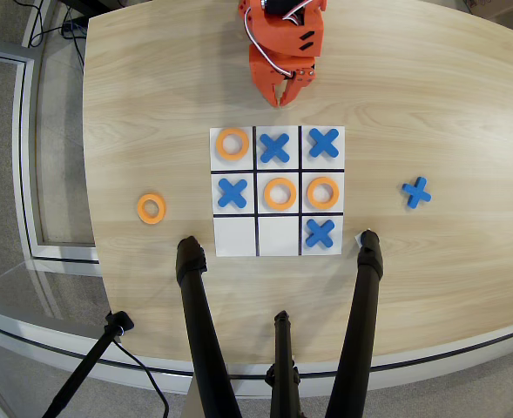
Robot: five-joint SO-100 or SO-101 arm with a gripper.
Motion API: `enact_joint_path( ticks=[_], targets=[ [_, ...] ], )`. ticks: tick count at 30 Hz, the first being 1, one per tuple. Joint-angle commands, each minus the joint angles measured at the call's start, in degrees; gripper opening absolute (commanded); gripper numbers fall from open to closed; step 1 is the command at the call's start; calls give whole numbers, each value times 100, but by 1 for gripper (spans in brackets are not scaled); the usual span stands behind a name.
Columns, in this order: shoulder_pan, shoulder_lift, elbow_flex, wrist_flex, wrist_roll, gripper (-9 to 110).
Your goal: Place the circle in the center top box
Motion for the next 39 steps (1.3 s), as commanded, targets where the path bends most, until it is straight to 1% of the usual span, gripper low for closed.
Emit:
enact_joint_path(
  ticks=[1,17,21,26,28,29,39],
  targets=[
    [-26,-35,325,44,-79,0],
    [-26,-35,325,53,-79,0],
    [-26,-35,316,26,-35,4],
    [9,-35,264,-26,0,4],
    [9,-79,211,-26,79,9],
    [9,-132,167,0,88,13],
    [211,-1187,-800,35,141,13]
  ],
)
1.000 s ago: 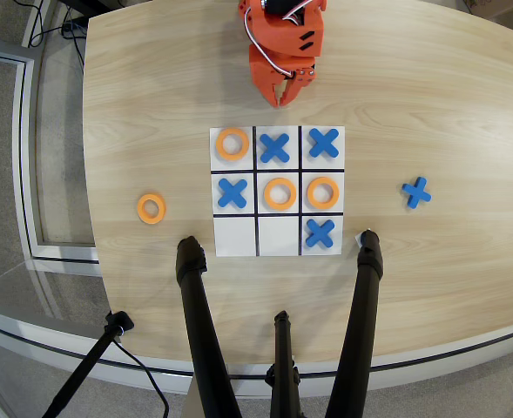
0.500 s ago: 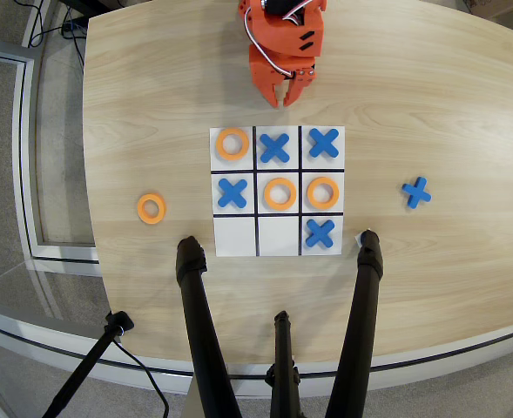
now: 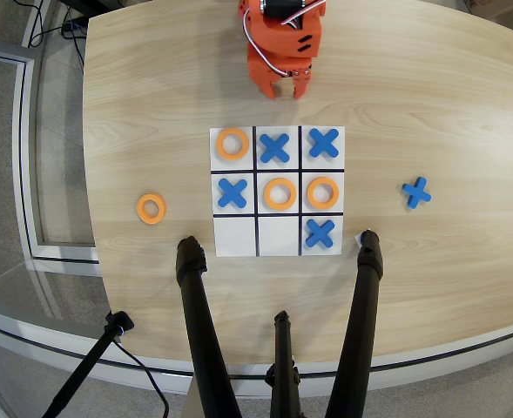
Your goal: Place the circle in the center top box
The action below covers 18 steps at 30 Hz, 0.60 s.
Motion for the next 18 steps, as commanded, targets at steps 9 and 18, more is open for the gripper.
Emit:
enact_joint_path(
  ticks=[9,18],
  targets=[
    [387,-1600,-2030,483,-35,15],
    [1187,-3419,-4597,896,70,15]
  ],
)
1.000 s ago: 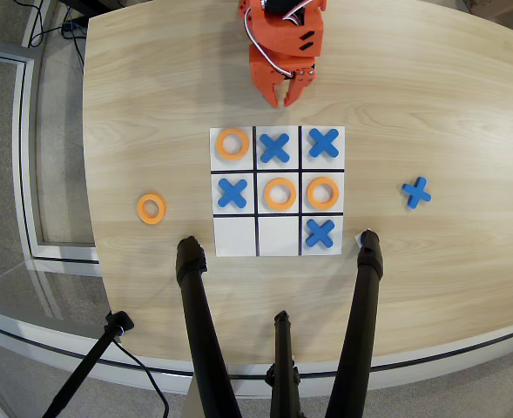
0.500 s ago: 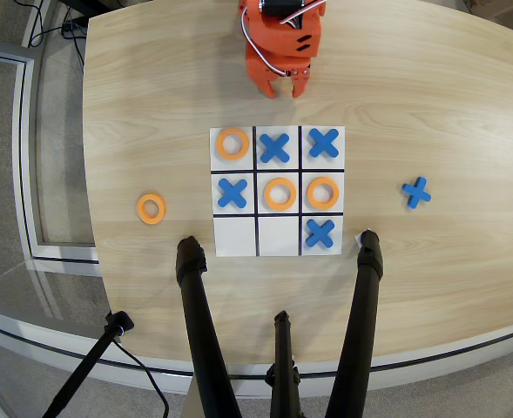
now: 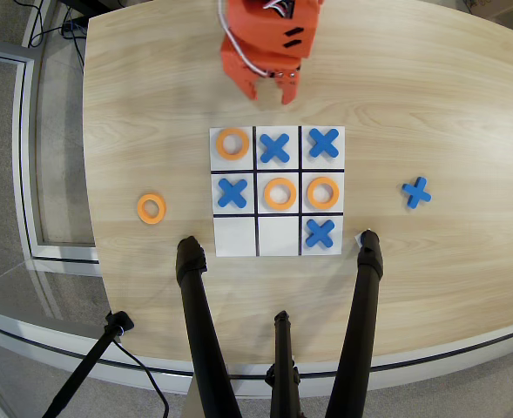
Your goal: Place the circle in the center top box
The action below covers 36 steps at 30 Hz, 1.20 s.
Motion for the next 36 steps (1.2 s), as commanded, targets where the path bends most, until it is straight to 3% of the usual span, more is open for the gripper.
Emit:
enact_joint_path(
  ticks=[1,14,25,36],
  targets=[
    [325,-791,-1266,114,88,15],
    [1239,-4438,-4913,-791,923,17],
    [2197,-6776,-5537,-2830,369,22],
    [2470,-7980,-5968,-3015,-18,25]
  ],
)
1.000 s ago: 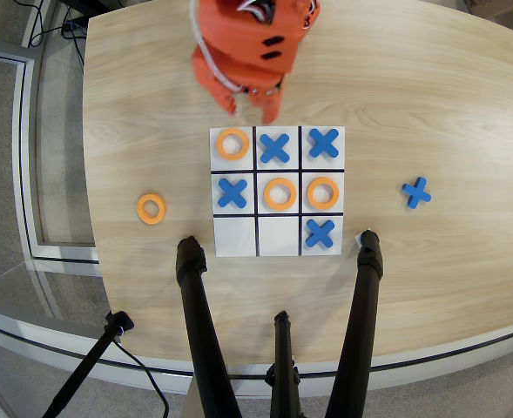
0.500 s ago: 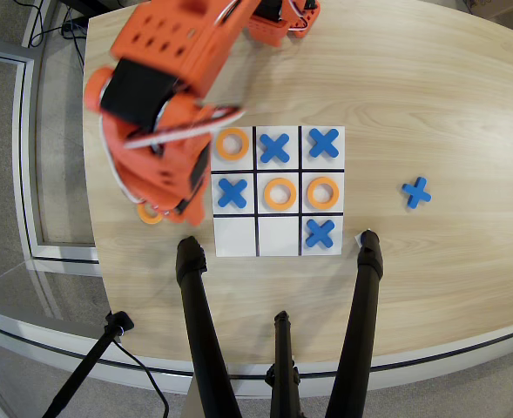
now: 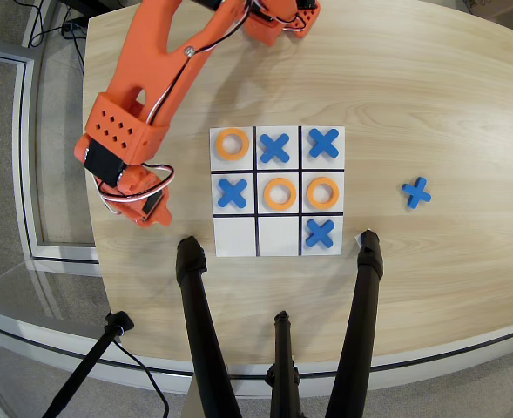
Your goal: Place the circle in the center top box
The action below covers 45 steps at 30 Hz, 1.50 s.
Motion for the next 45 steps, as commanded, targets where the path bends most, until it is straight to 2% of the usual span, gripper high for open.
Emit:
enact_joint_path(
  ticks=[1,23,45],
  targets=[
    [-44,-97,-281,-114,-35,25],
    [-158,-1626,-1090,-879,-18,27],
    [-202,-2320,-1028,-1327,105,26]
  ],
)
